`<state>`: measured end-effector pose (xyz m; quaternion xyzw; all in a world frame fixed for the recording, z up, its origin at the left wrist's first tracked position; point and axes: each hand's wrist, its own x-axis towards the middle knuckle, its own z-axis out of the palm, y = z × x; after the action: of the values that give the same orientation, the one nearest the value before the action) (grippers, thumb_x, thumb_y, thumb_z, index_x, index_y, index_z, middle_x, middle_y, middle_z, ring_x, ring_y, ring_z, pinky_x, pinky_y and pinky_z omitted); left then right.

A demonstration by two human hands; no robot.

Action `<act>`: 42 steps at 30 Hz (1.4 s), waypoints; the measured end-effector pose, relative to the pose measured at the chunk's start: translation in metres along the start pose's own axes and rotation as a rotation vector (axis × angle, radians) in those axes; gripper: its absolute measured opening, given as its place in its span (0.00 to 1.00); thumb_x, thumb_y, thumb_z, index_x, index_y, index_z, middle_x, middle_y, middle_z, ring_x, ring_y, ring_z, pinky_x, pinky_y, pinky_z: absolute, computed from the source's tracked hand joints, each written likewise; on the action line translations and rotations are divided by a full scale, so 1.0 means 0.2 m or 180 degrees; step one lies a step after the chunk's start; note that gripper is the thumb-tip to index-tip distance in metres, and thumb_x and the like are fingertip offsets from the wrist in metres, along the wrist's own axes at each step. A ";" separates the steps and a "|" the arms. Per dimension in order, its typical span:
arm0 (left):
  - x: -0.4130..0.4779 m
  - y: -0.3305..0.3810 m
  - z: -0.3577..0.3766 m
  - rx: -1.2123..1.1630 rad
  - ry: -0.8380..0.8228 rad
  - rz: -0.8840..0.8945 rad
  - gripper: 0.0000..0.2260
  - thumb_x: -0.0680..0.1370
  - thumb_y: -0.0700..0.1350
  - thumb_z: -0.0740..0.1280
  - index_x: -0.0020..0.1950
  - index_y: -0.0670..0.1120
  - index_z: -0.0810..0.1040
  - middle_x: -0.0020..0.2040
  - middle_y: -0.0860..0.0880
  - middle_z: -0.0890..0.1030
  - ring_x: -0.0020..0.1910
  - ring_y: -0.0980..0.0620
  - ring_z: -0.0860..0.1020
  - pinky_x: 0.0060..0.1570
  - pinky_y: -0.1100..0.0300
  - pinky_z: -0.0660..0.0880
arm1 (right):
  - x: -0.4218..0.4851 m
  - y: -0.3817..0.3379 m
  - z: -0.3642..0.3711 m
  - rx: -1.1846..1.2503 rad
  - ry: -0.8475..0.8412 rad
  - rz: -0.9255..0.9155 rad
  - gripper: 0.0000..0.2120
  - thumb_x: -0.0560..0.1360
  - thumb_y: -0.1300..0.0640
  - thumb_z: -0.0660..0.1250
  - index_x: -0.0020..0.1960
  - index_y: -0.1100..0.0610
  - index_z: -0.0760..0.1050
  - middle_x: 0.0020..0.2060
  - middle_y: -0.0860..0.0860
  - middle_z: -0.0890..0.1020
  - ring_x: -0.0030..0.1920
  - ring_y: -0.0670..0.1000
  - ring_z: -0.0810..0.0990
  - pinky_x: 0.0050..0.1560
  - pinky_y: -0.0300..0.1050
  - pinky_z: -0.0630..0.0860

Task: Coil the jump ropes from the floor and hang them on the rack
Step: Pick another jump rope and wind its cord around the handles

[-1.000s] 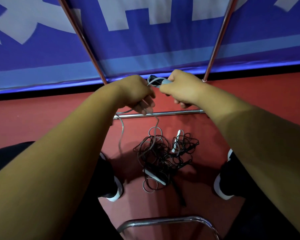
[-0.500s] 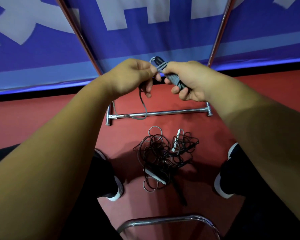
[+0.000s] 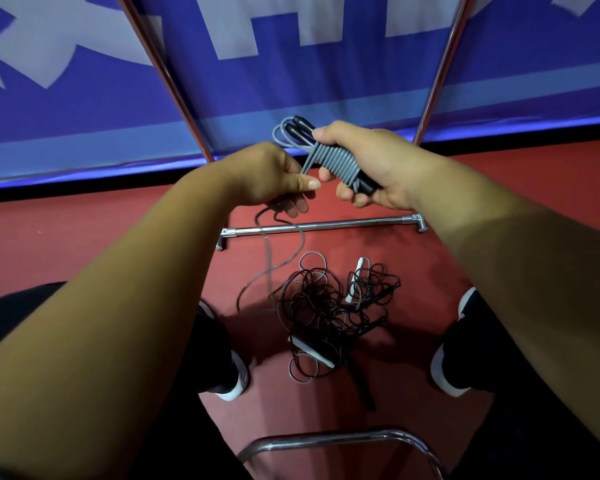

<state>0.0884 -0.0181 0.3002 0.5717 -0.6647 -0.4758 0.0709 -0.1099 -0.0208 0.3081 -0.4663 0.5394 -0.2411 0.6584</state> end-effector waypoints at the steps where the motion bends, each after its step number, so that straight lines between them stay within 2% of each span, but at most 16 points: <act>1: 0.00 -0.01 0.00 -0.0096 -0.0017 -0.0027 0.17 0.81 0.52 0.71 0.55 0.38 0.84 0.45 0.44 0.88 0.40 0.47 0.86 0.47 0.51 0.83 | -0.01 0.00 0.01 -0.0002 -0.0051 -0.0017 0.20 0.80 0.41 0.69 0.56 0.58 0.82 0.41 0.54 0.86 0.29 0.53 0.77 0.27 0.40 0.66; 4: -0.01 -0.02 0.00 -0.0436 0.0009 -0.0138 0.19 0.77 0.54 0.74 0.56 0.39 0.83 0.47 0.41 0.88 0.42 0.42 0.87 0.43 0.51 0.84 | -0.03 -0.01 0.01 -0.0041 -0.0358 0.0095 0.18 0.82 0.41 0.65 0.56 0.56 0.80 0.42 0.55 0.86 0.28 0.52 0.76 0.25 0.38 0.63; 5: -0.01 -0.03 -0.01 -0.0423 0.0063 -0.0097 0.16 0.76 0.53 0.75 0.55 0.41 0.84 0.47 0.41 0.88 0.43 0.41 0.87 0.44 0.49 0.85 | -0.03 -0.02 0.01 -0.0052 -0.0506 0.0157 0.19 0.83 0.41 0.63 0.56 0.56 0.79 0.43 0.55 0.85 0.28 0.51 0.74 0.23 0.37 0.61; 7: -0.01 -0.03 -0.03 -0.0313 0.0223 0.0115 0.05 0.79 0.47 0.75 0.50 0.46 0.84 0.45 0.43 0.87 0.44 0.40 0.87 0.45 0.48 0.85 | -0.03 -0.02 0.00 -0.0017 -0.0814 0.0261 0.19 0.84 0.41 0.61 0.55 0.57 0.77 0.43 0.55 0.84 0.26 0.50 0.71 0.21 0.35 0.60; 8: -0.02 -0.03 -0.03 -0.0283 0.0298 0.0194 0.03 0.80 0.44 0.74 0.47 0.48 0.83 0.42 0.45 0.87 0.43 0.42 0.87 0.44 0.48 0.85 | -0.04 -0.02 -0.01 0.0023 -0.0960 0.0302 0.19 0.84 0.40 0.61 0.55 0.57 0.76 0.43 0.54 0.83 0.25 0.48 0.69 0.20 0.35 0.59; 10: -0.02 -0.02 -0.05 -0.0265 0.0406 0.0332 0.07 0.79 0.40 0.73 0.43 0.49 0.83 0.38 0.49 0.85 0.41 0.49 0.85 0.43 0.51 0.85 | -0.05 -0.02 -0.02 0.0110 -0.1196 0.0398 0.20 0.84 0.41 0.59 0.54 0.57 0.77 0.42 0.54 0.82 0.23 0.46 0.66 0.20 0.33 0.58; 13: -0.04 -0.01 -0.09 0.0046 0.0554 0.0616 0.14 0.78 0.34 0.71 0.36 0.50 0.80 0.30 0.58 0.80 0.32 0.65 0.76 0.35 0.66 0.74 | -0.06 -0.03 -0.05 0.0137 -0.1488 0.0578 0.24 0.84 0.41 0.58 0.62 0.57 0.83 0.41 0.52 0.81 0.22 0.45 0.63 0.21 0.32 0.55; 15: -0.04 -0.02 -0.12 0.0205 0.0584 0.0767 0.14 0.77 0.32 0.71 0.42 0.51 0.84 0.30 0.62 0.80 0.32 0.68 0.74 0.37 0.70 0.72 | -0.06 -0.03 -0.06 0.0034 -0.1681 0.0647 0.23 0.84 0.42 0.57 0.67 0.52 0.83 0.40 0.52 0.80 0.22 0.45 0.63 0.22 0.33 0.52; 17: -0.05 -0.03 -0.13 0.0312 0.0522 0.0910 0.14 0.78 0.31 0.71 0.50 0.51 0.85 0.36 0.64 0.84 0.37 0.70 0.77 0.44 0.72 0.74 | -0.06 -0.02 -0.06 -0.0090 -0.1768 0.0719 0.22 0.84 0.42 0.58 0.67 0.50 0.83 0.39 0.52 0.79 0.22 0.46 0.63 0.23 0.33 0.53; 23: -0.04 -0.01 -0.13 0.0160 0.0638 0.0918 0.10 0.78 0.38 0.73 0.47 0.53 0.88 0.42 0.50 0.88 0.39 0.59 0.79 0.46 0.63 0.76 | -0.05 -0.01 -0.06 -0.0339 -0.1826 0.0795 0.19 0.84 0.40 0.61 0.63 0.50 0.81 0.39 0.51 0.80 0.24 0.46 0.65 0.23 0.32 0.56; 27: -0.04 0.03 -0.13 0.0166 0.0695 0.0875 0.09 0.77 0.38 0.75 0.48 0.53 0.89 0.42 0.51 0.87 0.39 0.60 0.79 0.44 0.65 0.75 | -0.05 -0.03 -0.08 -0.0434 -0.1856 0.0881 0.22 0.79 0.38 0.66 0.64 0.51 0.81 0.40 0.51 0.81 0.25 0.46 0.67 0.22 0.32 0.58; 30: -0.06 0.08 -0.13 0.0361 0.0537 0.0993 0.10 0.75 0.39 0.78 0.49 0.54 0.89 0.45 0.51 0.86 0.41 0.58 0.80 0.45 0.66 0.74 | -0.03 -0.03 -0.12 -0.0805 -0.1770 0.1054 0.22 0.80 0.39 0.67 0.66 0.53 0.81 0.43 0.53 0.82 0.27 0.48 0.70 0.21 0.32 0.59; 32: -0.06 0.10 -0.12 0.0812 0.0460 0.1070 0.09 0.74 0.43 0.79 0.51 0.56 0.89 0.49 0.51 0.85 0.49 0.54 0.82 0.55 0.59 0.75 | -0.03 -0.03 -0.13 -0.1091 -0.1605 0.1173 0.19 0.81 0.39 0.68 0.62 0.51 0.83 0.45 0.53 0.84 0.29 0.49 0.73 0.21 0.32 0.60; 34: -0.04 0.11 -0.10 0.1158 0.0456 0.1105 0.09 0.74 0.46 0.79 0.52 0.57 0.89 0.50 0.52 0.85 0.52 0.53 0.82 0.59 0.54 0.75 | -0.02 -0.03 -0.12 -0.1330 -0.1268 0.1268 0.17 0.81 0.38 0.68 0.58 0.50 0.83 0.46 0.52 0.86 0.30 0.48 0.76 0.21 0.32 0.62; 38: 0.00 0.09 -0.06 0.1905 0.0646 0.1188 0.14 0.77 0.41 0.75 0.60 0.54 0.87 0.55 0.49 0.86 0.57 0.46 0.82 0.59 0.48 0.76 | 0.05 0.03 -0.11 -0.1278 -0.0259 0.1309 0.19 0.83 0.36 0.65 0.56 0.53 0.79 0.44 0.50 0.86 0.28 0.45 0.81 0.22 0.33 0.66; 42: 0.02 0.08 0.01 0.2354 0.0876 0.0927 0.15 0.75 0.47 0.69 0.60 0.51 0.85 0.49 0.47 0.87 0.49 0.40 0.82 0.50 0.47 0.78 | 0.09 0.06 -0.08 -0.0894 0.0155 0.1026 0.21 0.85 0.37 0.61 0.62 0.54 0.77 0.48 0.52 0.85 0.28 0.47 0.82 0.25 0.36 0.72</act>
<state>0.0742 -0.0222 0.3080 0.5169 -0.8489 -0.1093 0.0156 -0.1221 -0.0358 0.2884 -0.4552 0.6510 -0.0664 0.6038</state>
